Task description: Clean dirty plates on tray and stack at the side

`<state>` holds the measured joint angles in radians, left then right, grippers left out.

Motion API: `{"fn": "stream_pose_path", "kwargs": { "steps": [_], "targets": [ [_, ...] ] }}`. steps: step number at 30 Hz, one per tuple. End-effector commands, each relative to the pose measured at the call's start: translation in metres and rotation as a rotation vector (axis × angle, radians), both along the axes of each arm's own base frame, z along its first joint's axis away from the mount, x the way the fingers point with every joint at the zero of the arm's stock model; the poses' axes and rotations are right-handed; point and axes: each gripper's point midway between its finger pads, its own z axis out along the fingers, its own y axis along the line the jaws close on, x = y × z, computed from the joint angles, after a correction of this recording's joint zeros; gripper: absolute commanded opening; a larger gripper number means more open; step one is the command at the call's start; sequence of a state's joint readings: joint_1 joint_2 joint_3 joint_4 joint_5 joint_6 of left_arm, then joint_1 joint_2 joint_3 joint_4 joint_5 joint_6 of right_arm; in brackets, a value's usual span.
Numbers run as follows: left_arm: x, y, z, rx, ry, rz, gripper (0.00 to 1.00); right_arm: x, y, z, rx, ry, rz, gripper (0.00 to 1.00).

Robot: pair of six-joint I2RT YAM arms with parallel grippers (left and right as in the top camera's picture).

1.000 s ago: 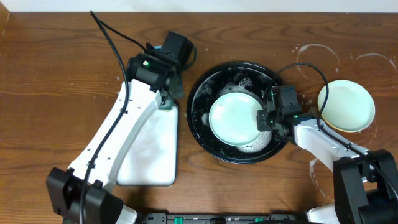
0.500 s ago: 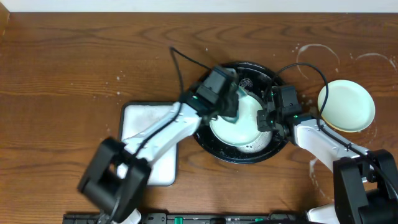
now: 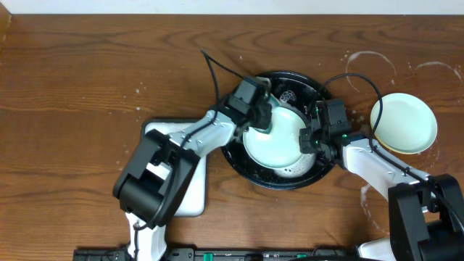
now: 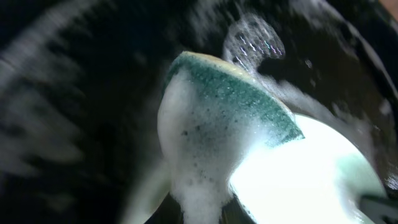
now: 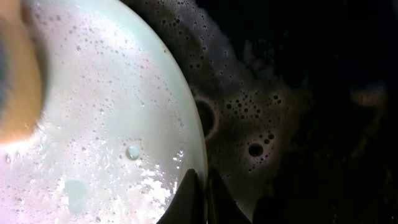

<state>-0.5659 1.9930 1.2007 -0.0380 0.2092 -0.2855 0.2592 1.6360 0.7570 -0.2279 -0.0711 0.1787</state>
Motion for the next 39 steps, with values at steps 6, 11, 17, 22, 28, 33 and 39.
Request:
{"fn": "stream_pose_path", "kwargs": {
  "steps": [6, 11, 17, 22, 28, 33, 39],
  "targets": [
    [0.040, 0.055, 0.007, 0.251, -0.191, 0.029, 0.07, -0.008, -0.009, -0.011, -0.050, 0.035, -0.004, 0.01],
    [0.040, 0.044, 0.049, 0.215, -0.278, 0.009, 0.07, -0.010, -0.010, -0.012, -0.052, 0.043, -0.004, 0.01],
    [0.033, 0.047, 0.113, 0.162, -0.366, 0.024, 0.08, -0.010, -0.010, -0.012, -0.052, 0.041, -0.003, 0.01],
    [0.004, 0.064, 0.136, 0.190, -0.318, 0.016, 0.08, -0.010, -0.010, -0.012, -0.052, 0.042, -0.003, 0.01],
    [-0.052, 0.113, 0.127, 0.288, -0.088, 0.058, 0.08, -0.005, -0.009, -0.008, -0.068, 0.019, 0.039, 0.01],
    [-0.086, 0.191, 0.100, 0.373, 0.190, 0.366, 0.08, 0.001, -0.007, 0.023, -0.058, 0.016, 0.021, 0.01],
    [-0.104, 0.243, 0.066, 0.330, 0.354, 0.600, 0.08, 0.003, -0.022, 0.079, -0.171, -0.010, -0.038, 0.01]
  ]
}}
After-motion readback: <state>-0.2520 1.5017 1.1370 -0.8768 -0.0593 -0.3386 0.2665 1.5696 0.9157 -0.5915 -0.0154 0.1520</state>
